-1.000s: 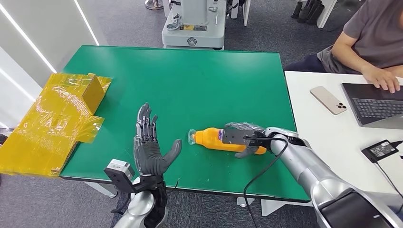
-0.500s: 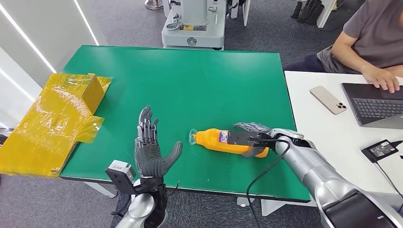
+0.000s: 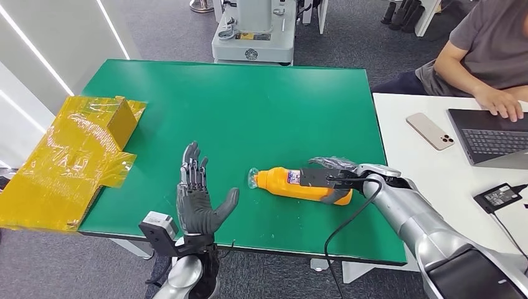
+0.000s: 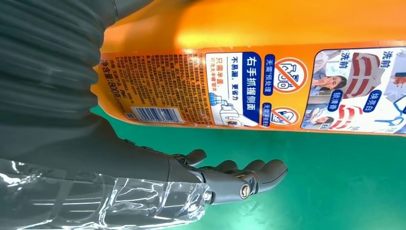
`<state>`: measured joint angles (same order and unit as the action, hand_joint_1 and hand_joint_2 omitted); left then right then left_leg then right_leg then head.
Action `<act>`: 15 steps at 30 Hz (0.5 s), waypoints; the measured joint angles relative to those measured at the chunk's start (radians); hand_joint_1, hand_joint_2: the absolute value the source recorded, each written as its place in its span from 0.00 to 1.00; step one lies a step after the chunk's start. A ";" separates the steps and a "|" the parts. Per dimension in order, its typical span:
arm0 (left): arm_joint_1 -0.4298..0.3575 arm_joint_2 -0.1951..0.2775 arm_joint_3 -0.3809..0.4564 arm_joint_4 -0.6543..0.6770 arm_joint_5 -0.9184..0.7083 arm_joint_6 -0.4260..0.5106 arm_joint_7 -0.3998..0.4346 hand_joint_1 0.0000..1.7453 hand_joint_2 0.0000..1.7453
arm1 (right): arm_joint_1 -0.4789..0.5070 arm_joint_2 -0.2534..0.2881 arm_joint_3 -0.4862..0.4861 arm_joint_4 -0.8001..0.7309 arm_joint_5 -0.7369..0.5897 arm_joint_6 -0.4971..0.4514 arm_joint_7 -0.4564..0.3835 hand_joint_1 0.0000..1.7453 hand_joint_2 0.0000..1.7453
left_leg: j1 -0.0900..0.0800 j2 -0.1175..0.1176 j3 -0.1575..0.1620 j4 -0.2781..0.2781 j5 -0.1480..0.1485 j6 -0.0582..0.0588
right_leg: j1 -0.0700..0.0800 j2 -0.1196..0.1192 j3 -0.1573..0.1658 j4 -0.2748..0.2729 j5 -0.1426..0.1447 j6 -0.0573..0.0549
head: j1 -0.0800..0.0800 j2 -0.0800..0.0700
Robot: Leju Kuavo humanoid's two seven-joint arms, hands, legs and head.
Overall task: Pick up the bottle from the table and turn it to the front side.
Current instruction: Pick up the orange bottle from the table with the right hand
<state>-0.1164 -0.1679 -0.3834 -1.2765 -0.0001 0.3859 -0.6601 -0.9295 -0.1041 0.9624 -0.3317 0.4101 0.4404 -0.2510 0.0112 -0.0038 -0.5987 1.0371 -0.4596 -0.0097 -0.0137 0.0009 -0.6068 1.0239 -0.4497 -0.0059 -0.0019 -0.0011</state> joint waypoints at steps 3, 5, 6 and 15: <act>0.006 0.000 0.000 -0.001 0.000 -0.002 0.000 0.00 1.00 | 0.000 0.000 0.001 0.002 -0.001 -0.001 0.000 0.00 1.00 | 0.000 0.000 0.000 0.000 0.000 0.000 | 0.000 0.000 0.000 0.000 0.000 0.000 | 0.000 0.000; 0.008 0.000 0.000 -0.001 0.000 -0.003 0.000 0.00 1.00 | 0.002 0.000 0.002 0.003 -0.002 -0.003 -0.001 0.00 1.00 | 0.000 0.000 0.000 0.000 0.000 0.000 | 0.000 0.000 0.000 0.000 0.000 0.000 | 0.000 0.000; 0.009 0.000 0.000 -0.001 0.000 -0.003 0.000 0.00 1.00 | 0.003 0.000 0.003 0.004 -0.003 -0.004 -0.001 0.00 1.00 | 0.000 0.000 0.000 0.000 0.000 0.000 | 0.000 0.000 0.000 0.000 0.000 0.000 | 0.000 0.000; 0.010 0.000 0.000 -0.004 0.006 -0.008 0.000 0.00 1.00 | 0.018 0.000 0.008 0.004 -0.004 -0.003 -0.002 0.00 1.00 | 0.000 0.000 0.000 0.000 0.000 0.000 | 0.000 0.000 0.000 0.000 0.000 0.000 | 0.000 0.000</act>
<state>-0.1067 -0.1675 -0.3831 -1.2810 0.0064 0.3778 -0.6600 -0.9112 -0.1041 0.9703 -0.3273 0.4059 0.4377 -0.2530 0.0112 -0.0038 -0.5988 1.0370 -0.4596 -0.0097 -0.0137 0.0009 -0.6068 1.0239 -0.4497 -0.0059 -0.0019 -0.0011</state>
